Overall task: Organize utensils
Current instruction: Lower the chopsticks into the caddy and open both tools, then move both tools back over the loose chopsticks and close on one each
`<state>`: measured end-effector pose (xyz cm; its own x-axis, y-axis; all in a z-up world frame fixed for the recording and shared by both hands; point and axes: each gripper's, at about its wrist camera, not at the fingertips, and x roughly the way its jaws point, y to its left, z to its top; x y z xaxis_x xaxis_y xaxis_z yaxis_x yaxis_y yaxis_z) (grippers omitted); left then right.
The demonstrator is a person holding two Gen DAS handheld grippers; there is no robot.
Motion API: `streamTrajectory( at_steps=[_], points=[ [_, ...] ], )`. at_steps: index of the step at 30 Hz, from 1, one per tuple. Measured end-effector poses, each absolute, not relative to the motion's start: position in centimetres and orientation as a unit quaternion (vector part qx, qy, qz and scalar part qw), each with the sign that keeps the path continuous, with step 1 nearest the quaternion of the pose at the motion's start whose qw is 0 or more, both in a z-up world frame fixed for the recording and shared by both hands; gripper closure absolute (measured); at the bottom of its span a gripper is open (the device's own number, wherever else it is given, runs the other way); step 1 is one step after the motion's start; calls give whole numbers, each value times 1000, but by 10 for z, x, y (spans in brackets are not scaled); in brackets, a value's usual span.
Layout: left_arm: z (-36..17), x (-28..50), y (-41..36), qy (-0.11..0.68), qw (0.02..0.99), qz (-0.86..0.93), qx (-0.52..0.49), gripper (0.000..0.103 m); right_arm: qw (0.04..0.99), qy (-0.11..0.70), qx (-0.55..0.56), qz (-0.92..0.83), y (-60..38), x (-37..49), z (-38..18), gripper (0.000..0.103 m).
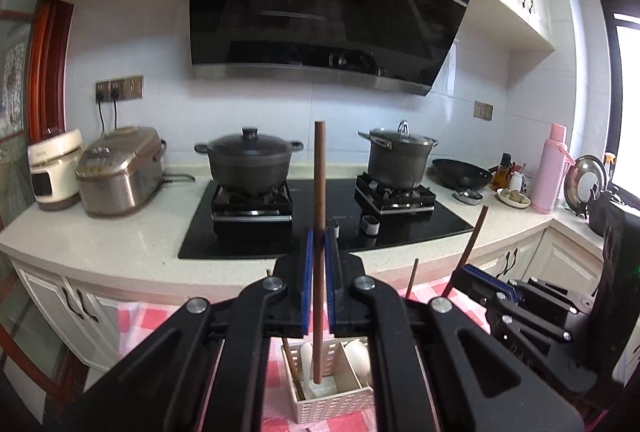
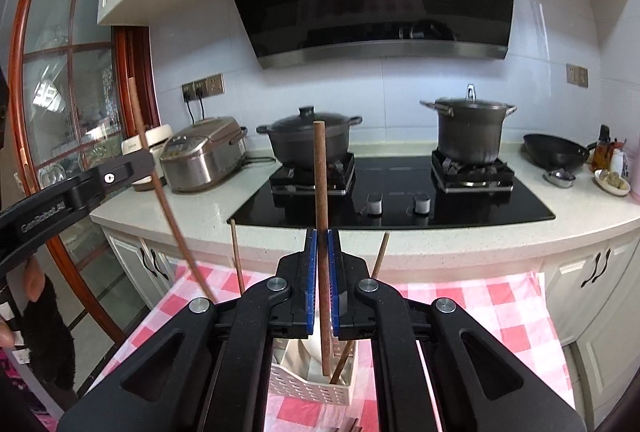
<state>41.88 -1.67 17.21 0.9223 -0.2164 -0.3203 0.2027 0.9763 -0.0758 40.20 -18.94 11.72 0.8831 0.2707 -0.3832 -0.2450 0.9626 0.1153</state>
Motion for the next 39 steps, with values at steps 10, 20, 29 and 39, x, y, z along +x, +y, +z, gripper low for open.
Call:
streamTrajectory(
  at_steps=[10,20,29,39],
  points=[
    [109,451,-17,243,962,-123,-17,97,955,259,35,144,-178,425,81,97],
    [80,470,8,269,958,-86,-38,81,954,277,38,111,-179,453,57,71],
    [83,442,21,248,966,-64,-47,58,959,263,45,100,-197,428,58,61],
    [57,375,20,212,976,-26,-33,13,953,283,57,88,-219,385,29,61]
  ],
)
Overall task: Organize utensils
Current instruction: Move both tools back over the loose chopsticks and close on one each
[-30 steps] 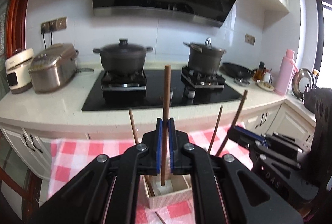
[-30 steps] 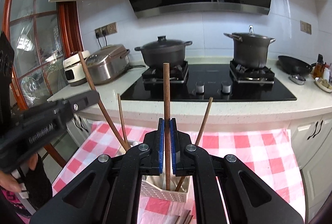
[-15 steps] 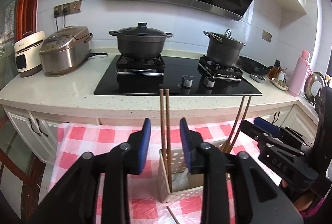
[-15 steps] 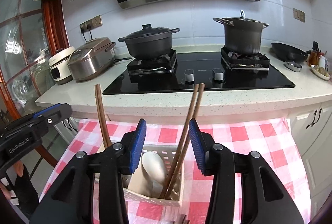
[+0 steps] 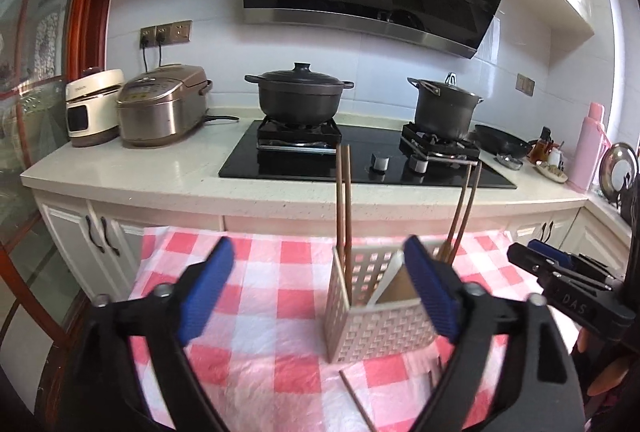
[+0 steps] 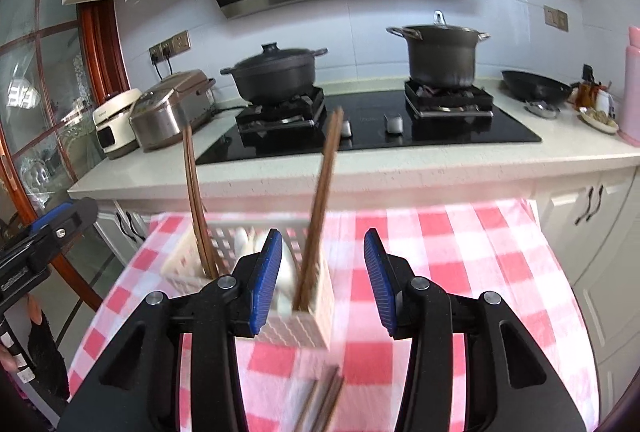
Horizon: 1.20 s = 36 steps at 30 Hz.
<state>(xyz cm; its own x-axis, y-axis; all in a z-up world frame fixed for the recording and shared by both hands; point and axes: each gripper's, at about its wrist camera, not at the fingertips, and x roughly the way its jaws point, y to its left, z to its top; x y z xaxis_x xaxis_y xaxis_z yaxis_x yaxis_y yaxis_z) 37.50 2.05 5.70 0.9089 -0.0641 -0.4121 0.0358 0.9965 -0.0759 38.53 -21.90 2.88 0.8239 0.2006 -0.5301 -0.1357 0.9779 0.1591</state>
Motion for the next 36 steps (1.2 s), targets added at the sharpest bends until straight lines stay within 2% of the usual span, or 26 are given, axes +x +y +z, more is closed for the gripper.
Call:
streamTrajectory(
  at_steps=[4,16,23,30,36],
  points=[
    [32,357,17,220,975,-21,-24,7,947,302,67,83,-224,372,6,61],
    [-57,331,16,296,955,0,-30,6,930,356,78,53,-231,333,-65,61],
    [-86,315,15,318,948,7,-21,6,914,398,67,38,-224,319,-103,61],
    [-91,298,18,314,949,12,-16,6,904,421,64,41,-210,314,-113,73],
    [-97,294,29,319,947,16,-25,6,900,430,55,39,-196,319,-114,79]
  ],
)
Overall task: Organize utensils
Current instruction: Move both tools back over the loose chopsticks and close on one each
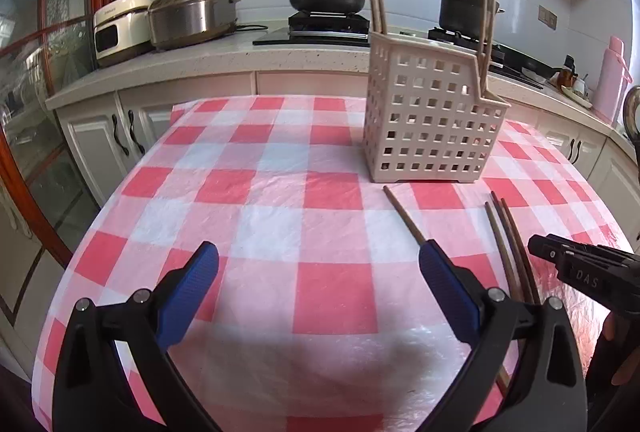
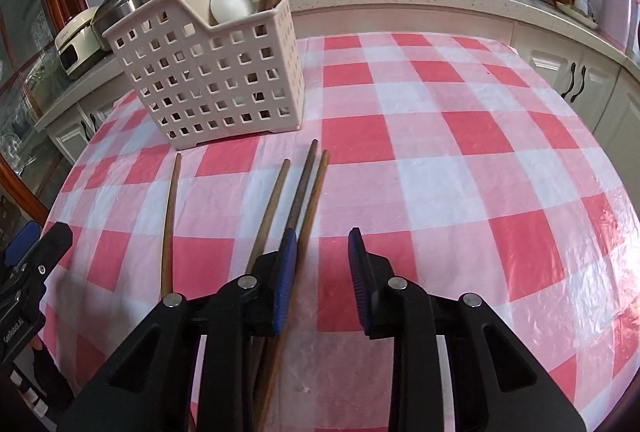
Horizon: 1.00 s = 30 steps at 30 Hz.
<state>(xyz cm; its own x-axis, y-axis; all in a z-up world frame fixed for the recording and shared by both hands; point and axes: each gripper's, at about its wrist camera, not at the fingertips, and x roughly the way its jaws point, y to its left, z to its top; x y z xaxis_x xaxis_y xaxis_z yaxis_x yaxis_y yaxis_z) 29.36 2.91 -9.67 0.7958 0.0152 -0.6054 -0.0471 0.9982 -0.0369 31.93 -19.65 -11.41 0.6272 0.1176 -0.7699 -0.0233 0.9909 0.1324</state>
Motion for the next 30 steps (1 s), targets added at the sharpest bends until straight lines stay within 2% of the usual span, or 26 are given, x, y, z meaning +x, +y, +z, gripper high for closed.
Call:
streamTrajectory(
  at_steps=[18,20,23,30],
  points=[
    [-108,296,38,352,935,7,-41,6,891,453,-8,10,-176,335,-123,89],
    [-109,297,35,359,932,4,-43,6,891,454,-5,13,-178,335,-123,89],
    [-112,300,29,368,929,-1,-42,6,891,454,0,18,-184,335,-123,94],
    [-117,315,6,397,917,-8,-38,9,891,452,27,26,-205,327,-123,97]
  ],
)
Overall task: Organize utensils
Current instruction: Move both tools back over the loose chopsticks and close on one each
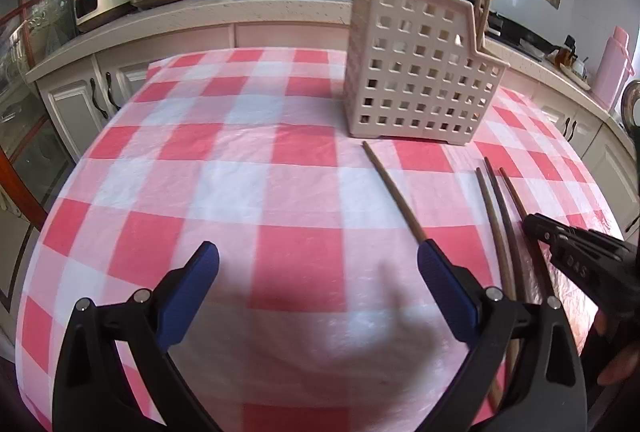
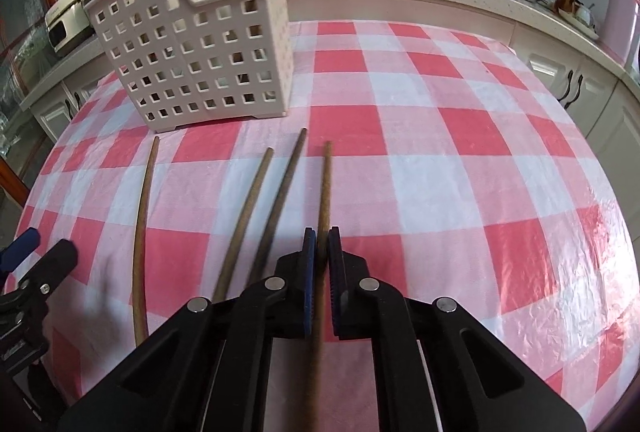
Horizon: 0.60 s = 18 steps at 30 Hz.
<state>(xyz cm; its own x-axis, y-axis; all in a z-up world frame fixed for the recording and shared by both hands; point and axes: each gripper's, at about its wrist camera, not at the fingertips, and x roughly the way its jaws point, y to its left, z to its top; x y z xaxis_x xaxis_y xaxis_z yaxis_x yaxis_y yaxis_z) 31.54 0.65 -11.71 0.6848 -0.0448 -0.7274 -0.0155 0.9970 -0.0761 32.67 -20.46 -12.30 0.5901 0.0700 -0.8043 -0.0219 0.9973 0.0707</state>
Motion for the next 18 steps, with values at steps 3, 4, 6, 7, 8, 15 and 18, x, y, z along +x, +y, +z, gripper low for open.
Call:
streamTrajectory(
  at_steps=[3,4,6,7,8,15,18],
  points=[
    [-120,326,-4,411,911,-12,-44,19,891,452,34,33,-209,323,-123,97],
    [-121,332,-7,417,907,-14,-49,26,890,452,36,36,-211,322,-123,97],
    [-124,342,-14,429,901,-16,-58,34,890,452,38,42,-213,320,-123,97],
    [-126,346,-17,435,898,-17,-61,41,890,452,40,45,-215,318,-123,97],
    [-128,353,-22,442,895,-19,-63,43,890,452,42,47,-215,317,-124,97],
    [-133,376,-44,448,893,1,-41,60,890,450,51,62,-220,313,-124,97],
    [-133,376,-52,448,894,8,-12,74,889,449,56,65,-222,312,-125,97]
  ],
)
